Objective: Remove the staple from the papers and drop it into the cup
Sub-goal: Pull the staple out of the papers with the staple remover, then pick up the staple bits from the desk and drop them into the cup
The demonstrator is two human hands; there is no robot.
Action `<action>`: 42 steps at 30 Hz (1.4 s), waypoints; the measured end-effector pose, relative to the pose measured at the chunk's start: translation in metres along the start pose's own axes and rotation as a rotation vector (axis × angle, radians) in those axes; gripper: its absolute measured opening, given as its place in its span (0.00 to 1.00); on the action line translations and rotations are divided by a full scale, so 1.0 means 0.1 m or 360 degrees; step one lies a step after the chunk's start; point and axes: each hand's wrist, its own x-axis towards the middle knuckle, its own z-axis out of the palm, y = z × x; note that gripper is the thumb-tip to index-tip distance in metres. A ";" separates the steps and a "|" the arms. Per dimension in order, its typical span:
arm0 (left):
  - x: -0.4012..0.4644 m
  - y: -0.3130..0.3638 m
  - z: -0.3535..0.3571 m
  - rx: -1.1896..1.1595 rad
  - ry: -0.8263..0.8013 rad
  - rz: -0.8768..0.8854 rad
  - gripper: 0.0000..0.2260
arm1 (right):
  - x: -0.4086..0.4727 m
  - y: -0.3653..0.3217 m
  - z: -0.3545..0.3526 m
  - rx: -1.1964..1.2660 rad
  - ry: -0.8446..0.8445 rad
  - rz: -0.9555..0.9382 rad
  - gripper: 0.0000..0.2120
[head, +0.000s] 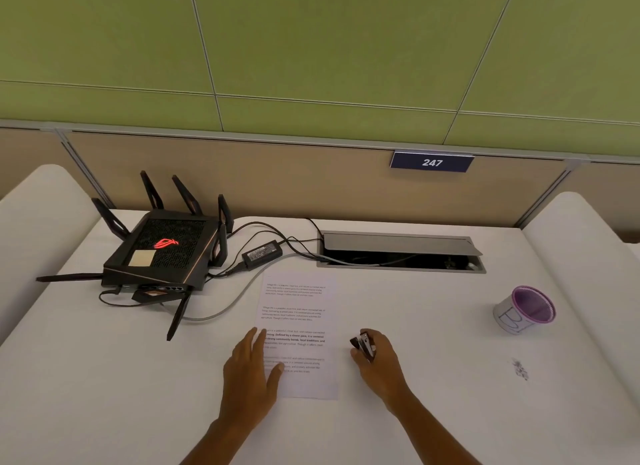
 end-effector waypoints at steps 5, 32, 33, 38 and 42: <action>-0.18 0.19 0.23 0.0145 -0.0038 0.0152 0.39 | 0.08 0.16 -0.41 -0.0247 0.0044 -0.0141 0.23; -0.53 1.45 0.97 0.0432 -0.0304 0.0185 0.39 | 1.57 0.50 -1.96 -0.1147 0.0022 -0.0694 0.21; -0.53 1.48 0.98 0.0423 -0.0303 0.0172 0.39 | 1.62 0.49 -1.97 -0.1153 0.0002 -0.0712 0.20; -0.53 1.59 1.03 0.0391 -0.0308 0.0132 0.38 | 1.78 0.51 -2.00 -0.1165 -0.0022 -0.0765 0.20; -0.54 1.65 1.08 0.0418 -0.0321 0.0128 0.38 | 1.84 0.58 -2.00 -0.1151 -0.0041 -0.0795 0.20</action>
